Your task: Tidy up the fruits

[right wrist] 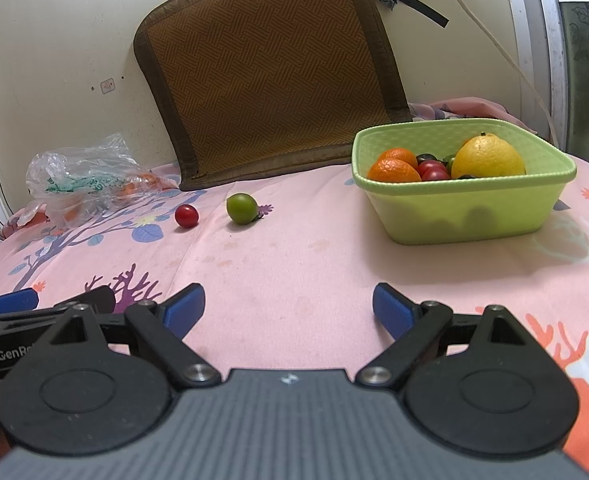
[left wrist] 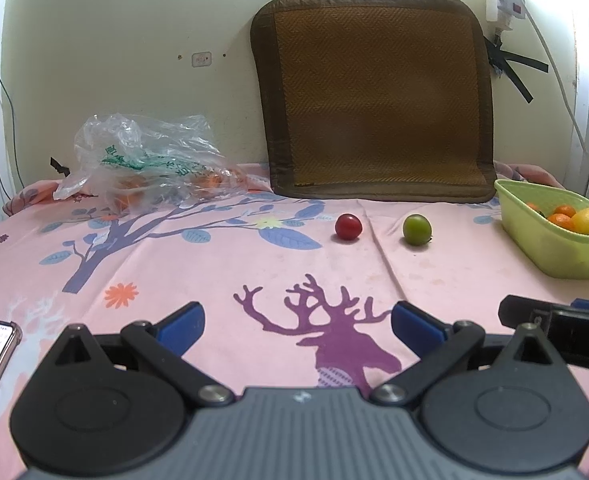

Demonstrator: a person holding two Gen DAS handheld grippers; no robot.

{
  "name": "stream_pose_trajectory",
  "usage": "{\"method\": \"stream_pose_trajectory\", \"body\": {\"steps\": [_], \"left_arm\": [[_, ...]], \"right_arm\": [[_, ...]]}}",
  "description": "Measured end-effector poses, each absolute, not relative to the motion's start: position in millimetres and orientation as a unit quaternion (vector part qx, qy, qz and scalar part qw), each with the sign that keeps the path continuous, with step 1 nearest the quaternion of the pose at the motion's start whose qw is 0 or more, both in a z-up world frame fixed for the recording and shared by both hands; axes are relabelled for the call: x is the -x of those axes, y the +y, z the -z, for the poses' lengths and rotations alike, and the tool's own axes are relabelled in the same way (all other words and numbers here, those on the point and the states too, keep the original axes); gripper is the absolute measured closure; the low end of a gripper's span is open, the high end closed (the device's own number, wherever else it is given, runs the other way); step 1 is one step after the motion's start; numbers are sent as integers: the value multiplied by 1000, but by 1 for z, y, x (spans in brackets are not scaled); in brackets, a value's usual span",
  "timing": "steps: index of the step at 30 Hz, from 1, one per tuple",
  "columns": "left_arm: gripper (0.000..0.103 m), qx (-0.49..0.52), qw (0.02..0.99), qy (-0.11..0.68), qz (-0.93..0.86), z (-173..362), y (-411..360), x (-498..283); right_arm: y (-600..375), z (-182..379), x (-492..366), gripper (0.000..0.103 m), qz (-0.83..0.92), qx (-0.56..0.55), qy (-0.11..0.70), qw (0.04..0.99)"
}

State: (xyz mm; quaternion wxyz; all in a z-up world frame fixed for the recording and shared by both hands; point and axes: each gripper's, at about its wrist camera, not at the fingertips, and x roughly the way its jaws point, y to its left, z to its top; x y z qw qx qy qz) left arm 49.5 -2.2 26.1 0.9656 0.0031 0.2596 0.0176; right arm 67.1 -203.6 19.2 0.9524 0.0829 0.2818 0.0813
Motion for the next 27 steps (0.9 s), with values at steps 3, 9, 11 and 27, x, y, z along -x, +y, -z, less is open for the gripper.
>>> {"method": "stream_pose_trajectory", "body": {"steps": [3,9,11,27], "left_arm": [[0,-4,966,259,-16,-26,-2,-49],[0,-4,966,259,-16,-26,-2,-49],[0,-4,966,259,-15,-26,-3,-49],[0,-4,966,260,-15,-25,-4,-49]], "right_arm": [[-204,-20,-67,10,-81,-84,281,953],[-204,-20,-67,10,-80,-83,281,953],[-204,-20,-67,10,-80,-81,280,953],[-203,-19,-67,9,-80,-77,280,953]]}}
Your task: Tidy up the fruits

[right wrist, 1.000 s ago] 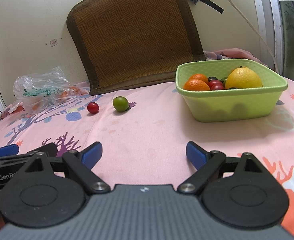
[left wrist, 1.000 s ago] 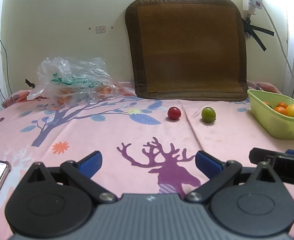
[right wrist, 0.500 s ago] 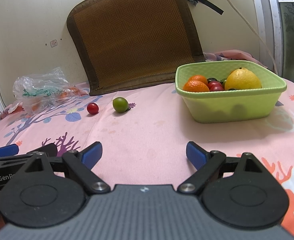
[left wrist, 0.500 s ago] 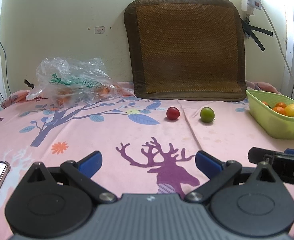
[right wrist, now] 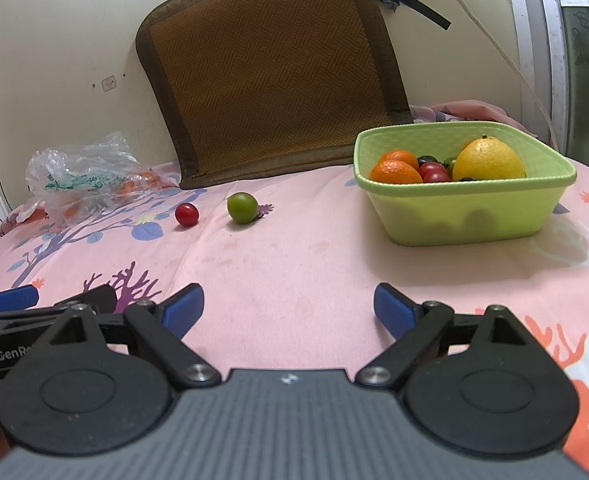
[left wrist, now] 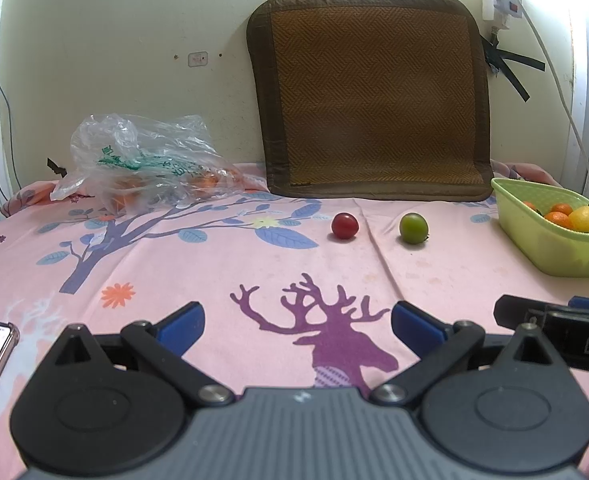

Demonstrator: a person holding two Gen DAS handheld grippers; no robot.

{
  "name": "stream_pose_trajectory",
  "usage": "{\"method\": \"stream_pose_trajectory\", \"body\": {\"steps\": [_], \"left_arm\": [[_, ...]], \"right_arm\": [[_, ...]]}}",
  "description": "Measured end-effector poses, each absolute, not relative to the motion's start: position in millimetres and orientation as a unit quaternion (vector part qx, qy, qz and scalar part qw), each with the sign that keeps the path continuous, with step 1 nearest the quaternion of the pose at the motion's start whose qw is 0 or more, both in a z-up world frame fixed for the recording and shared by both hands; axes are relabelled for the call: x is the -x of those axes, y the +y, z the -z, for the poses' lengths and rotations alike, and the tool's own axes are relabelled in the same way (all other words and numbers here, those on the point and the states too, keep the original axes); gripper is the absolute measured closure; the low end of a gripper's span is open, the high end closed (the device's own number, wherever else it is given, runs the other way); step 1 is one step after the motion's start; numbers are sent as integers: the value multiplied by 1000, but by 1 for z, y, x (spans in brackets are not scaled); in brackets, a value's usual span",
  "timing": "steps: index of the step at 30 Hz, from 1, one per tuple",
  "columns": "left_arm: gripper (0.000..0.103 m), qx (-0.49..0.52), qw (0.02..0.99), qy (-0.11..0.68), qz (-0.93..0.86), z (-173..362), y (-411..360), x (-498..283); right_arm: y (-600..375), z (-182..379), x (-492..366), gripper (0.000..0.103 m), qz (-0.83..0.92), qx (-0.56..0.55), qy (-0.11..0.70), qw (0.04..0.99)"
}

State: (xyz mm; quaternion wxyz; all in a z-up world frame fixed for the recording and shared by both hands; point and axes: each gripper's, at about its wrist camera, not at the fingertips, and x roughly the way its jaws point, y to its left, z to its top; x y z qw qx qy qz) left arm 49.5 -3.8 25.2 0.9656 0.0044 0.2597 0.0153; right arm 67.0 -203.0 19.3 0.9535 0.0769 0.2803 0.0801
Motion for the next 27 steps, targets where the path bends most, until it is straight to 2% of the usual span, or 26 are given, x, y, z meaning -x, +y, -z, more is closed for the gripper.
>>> {"method": "stream_pose_trajectory", "body": {"steps": [27], "left_arm": [[0,27,965,261,-25,-26,12,-53]], "right_arm": [[-204,-19,-64,8,-85,-79,273,955]]}}
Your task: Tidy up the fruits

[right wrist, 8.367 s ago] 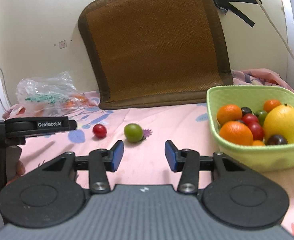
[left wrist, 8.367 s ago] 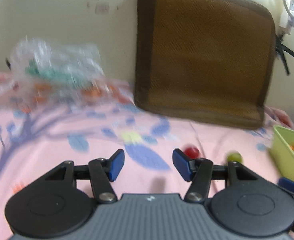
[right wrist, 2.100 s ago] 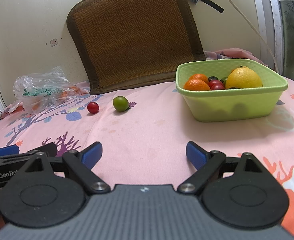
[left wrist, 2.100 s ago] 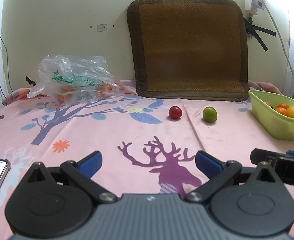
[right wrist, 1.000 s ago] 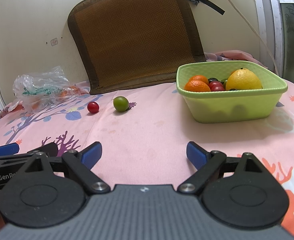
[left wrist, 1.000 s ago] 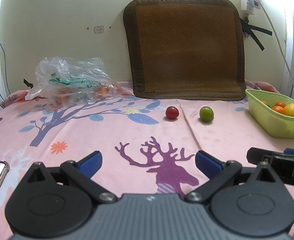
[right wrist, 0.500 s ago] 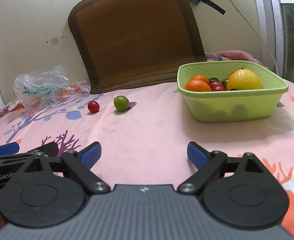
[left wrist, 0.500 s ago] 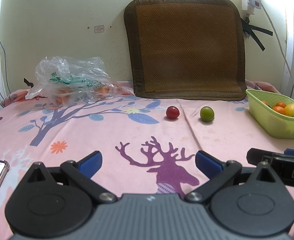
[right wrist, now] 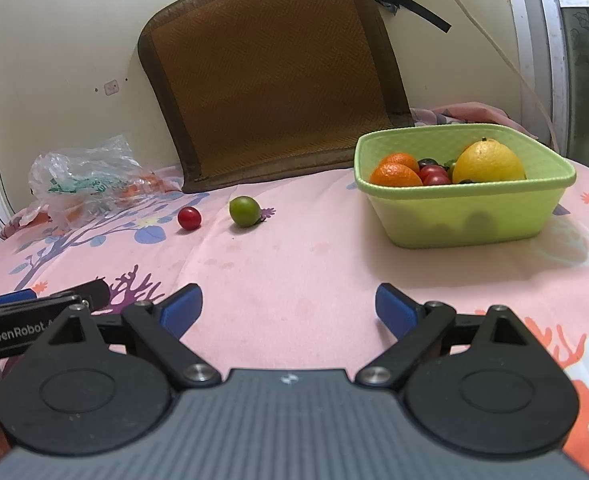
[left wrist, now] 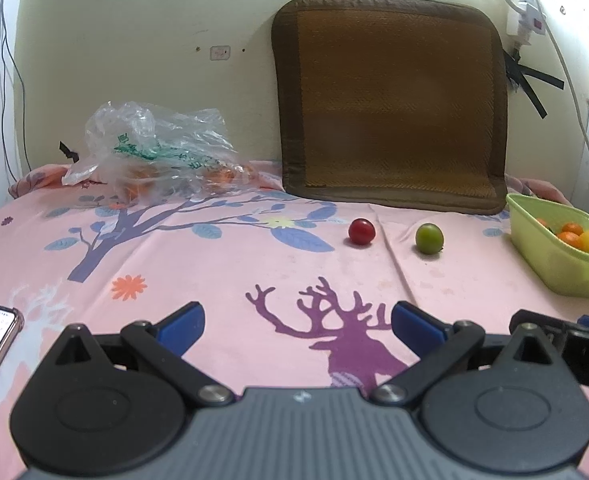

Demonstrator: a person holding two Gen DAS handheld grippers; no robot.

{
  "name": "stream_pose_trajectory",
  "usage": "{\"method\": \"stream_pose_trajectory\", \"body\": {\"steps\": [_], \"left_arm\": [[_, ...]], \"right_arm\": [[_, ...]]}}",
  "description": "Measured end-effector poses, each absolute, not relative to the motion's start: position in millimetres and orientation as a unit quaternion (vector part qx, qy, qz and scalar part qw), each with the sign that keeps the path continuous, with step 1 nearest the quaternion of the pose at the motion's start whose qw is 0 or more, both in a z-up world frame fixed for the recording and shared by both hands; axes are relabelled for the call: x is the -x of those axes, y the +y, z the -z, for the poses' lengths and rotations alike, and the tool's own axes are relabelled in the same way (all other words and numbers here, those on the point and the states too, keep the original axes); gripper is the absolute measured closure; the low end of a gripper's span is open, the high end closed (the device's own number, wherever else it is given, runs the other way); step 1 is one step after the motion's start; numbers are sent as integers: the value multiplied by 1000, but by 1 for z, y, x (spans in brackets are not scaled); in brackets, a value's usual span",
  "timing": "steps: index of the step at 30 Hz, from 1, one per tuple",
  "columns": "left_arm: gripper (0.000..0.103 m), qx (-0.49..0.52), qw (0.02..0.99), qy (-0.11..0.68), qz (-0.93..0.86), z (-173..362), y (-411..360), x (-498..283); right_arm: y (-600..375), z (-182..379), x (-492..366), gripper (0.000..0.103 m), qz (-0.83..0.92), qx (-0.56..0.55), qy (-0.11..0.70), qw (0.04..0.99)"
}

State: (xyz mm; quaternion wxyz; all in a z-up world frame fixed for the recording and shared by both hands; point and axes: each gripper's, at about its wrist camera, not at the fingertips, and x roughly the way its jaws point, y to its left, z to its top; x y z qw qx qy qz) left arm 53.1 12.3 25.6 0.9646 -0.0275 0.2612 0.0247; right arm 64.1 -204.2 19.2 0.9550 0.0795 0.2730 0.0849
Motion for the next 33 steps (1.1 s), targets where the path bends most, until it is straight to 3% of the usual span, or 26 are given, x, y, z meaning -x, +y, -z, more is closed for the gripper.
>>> {"method": "stream_pose_trajectory", "body": {"steps": [28,31,33], "left_arm": [[0,53,958,280,16,-31,30,-70],[1,70,957,279,34,-41,41,-86],[7,62,959,272,47,-50,41,-101]], "right_arm": [[-207,-23,-56,8,-108,-86,252,958],[-206,-23,-56,9,-118,-81,251,957],[-204,-23,-57,15,-124,-77,254,956]]}}
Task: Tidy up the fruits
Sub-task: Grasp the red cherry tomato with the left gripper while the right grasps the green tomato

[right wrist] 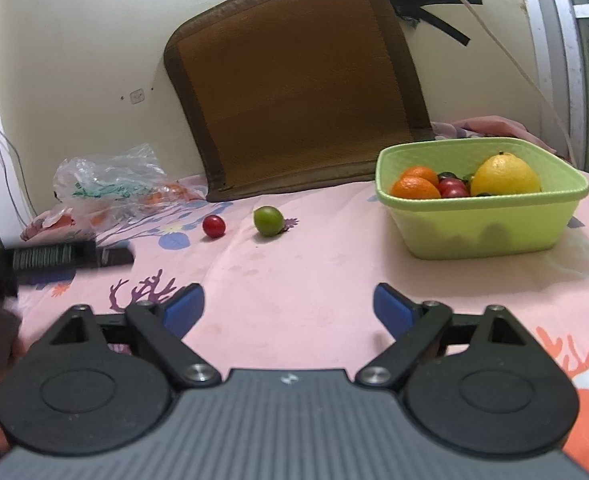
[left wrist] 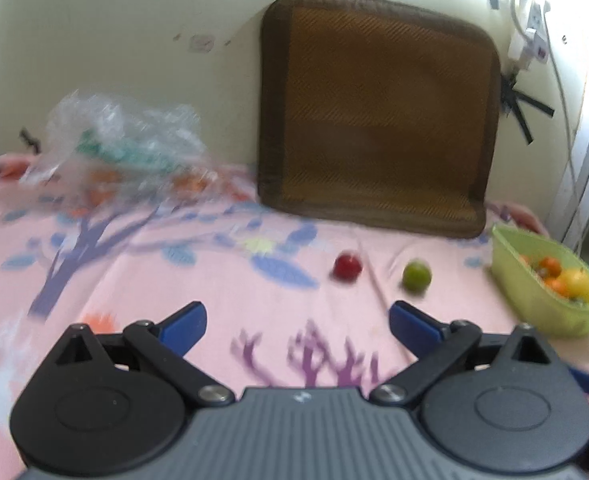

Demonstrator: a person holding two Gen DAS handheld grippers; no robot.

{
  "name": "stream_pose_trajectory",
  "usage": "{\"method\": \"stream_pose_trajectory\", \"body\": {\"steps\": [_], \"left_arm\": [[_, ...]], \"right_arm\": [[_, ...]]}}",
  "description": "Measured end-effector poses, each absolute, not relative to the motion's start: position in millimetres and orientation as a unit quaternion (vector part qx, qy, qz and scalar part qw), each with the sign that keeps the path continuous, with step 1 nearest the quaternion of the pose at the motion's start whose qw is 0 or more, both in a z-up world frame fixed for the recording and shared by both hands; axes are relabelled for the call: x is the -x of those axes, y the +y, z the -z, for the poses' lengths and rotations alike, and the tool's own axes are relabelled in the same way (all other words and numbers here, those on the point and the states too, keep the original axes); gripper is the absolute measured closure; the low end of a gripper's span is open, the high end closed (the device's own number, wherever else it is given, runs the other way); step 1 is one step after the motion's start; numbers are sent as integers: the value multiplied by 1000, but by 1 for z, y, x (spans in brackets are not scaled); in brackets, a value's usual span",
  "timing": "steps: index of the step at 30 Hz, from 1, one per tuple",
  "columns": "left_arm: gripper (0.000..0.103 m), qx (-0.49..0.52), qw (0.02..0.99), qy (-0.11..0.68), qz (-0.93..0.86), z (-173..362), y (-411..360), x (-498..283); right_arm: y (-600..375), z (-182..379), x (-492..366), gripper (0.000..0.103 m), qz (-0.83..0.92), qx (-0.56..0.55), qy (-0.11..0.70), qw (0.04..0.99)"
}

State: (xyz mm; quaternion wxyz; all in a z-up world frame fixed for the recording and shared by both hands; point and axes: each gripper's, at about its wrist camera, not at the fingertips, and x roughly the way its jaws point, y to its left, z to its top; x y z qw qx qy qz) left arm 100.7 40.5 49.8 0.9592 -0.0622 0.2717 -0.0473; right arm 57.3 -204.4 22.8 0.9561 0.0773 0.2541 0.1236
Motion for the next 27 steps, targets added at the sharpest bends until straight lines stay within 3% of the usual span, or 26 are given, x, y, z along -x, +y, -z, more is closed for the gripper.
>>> {"method": "stream_pose_trajectory", "body": {"steps": [3,8,13,15,17,27], "left_arm": [[18,26,958,273,83,-55,30,-130],[42,-28,949,295,112,-43,6,-169],[46,-34,946,294,135,-36,-5,-184],[54,-45,943,298,138,-33,-11,-190],[74,-50,938,315,137,-27,-15,-197],[78,57,953,278,103,-25,29,-190]], "right_arm": [[-201,-22,-60,27,-130,-70,265,953],[-200,-22,-60,28,-131,-67,267,953],[-197,-21,-63,28,-135,-59,274,950],[-195,-20,-65,28,-136,-55,278,949],[-194,-20,-68,28,-138,-52,284,947],[-158,-26,-131,38,-149,54,272,949]]}}
